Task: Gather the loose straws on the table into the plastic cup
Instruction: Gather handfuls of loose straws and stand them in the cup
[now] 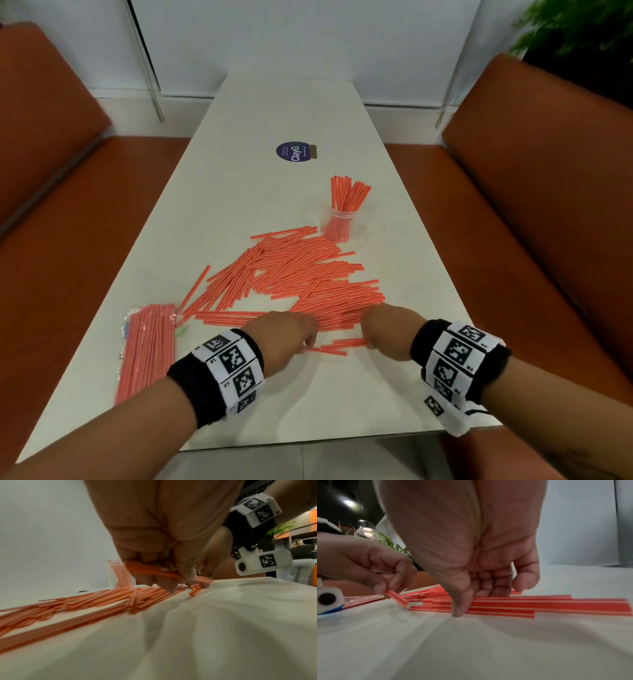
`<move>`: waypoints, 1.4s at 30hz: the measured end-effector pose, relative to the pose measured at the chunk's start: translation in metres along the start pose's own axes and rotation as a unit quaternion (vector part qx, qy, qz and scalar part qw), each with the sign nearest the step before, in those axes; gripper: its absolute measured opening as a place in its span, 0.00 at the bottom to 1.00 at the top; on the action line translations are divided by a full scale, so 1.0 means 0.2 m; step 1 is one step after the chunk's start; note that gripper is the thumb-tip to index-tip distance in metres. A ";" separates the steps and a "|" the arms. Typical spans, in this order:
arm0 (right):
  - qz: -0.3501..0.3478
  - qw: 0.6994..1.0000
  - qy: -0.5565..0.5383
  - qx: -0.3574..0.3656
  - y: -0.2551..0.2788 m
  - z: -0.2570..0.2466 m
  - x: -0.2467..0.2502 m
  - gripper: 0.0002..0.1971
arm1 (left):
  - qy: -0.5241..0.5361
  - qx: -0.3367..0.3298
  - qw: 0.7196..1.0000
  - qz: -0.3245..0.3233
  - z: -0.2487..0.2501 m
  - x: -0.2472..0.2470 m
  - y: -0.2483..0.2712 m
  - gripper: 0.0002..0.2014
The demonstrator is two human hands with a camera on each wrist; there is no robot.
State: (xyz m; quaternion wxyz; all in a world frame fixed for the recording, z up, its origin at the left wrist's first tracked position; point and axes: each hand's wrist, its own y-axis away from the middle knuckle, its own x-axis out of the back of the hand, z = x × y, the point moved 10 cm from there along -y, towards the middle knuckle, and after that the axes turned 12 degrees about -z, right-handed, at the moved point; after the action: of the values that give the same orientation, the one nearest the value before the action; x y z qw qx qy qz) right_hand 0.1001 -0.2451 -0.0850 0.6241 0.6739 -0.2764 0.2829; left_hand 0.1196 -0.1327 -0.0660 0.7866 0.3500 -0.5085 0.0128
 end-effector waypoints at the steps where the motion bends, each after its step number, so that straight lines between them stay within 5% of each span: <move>1: 0.000 1.000 0.002 -0.009 0.00 0.00 -0.01 0.09 | 0.005 -0.002 1.000 0.010 -0.02 0.01 0.01 0.13; 9: 0.017 0.997 0.008 -0.073 0.05 0.01 -0.02 0.10 | 0.119 0.061 0.986 0.096 -0.23 0.15 0.03 0.13; 14: 0.045 0.991 -0.117 -0.050 0.04 0.06 0.06 0.07 | 0.170 0.113 0.969 0.140 -0.34 0.21 0.01 0.09; 25: 0.115 0.972 -0.198 0.050 -0.08 0.09 0.34 0.02 | 0.118 0.158 0.979 0.043 -0.35 0.19 -0.15 0.15; 35: 0.136 0.965 -0.188 0.119 -0.19 0.05 0.44 0.11 | 0.082 0.138 0.987 -0.017 -0.25 0.18 -0.24 0.08; 42: 0.206 0.904 -0.359 0.106 -0.15 0.18 0.54 0.17 | 0.147 0.085 0.984 0.061 -0.28 0.31 -0.19 0.09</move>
State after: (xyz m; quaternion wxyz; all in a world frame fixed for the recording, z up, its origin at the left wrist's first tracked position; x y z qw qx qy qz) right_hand 0.1981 -0.2809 -0.0299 0.3354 0.7203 -0.5823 0.1718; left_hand 0.2091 -0.1509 -0.0501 0.8181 0.3780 -0.4045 0.1556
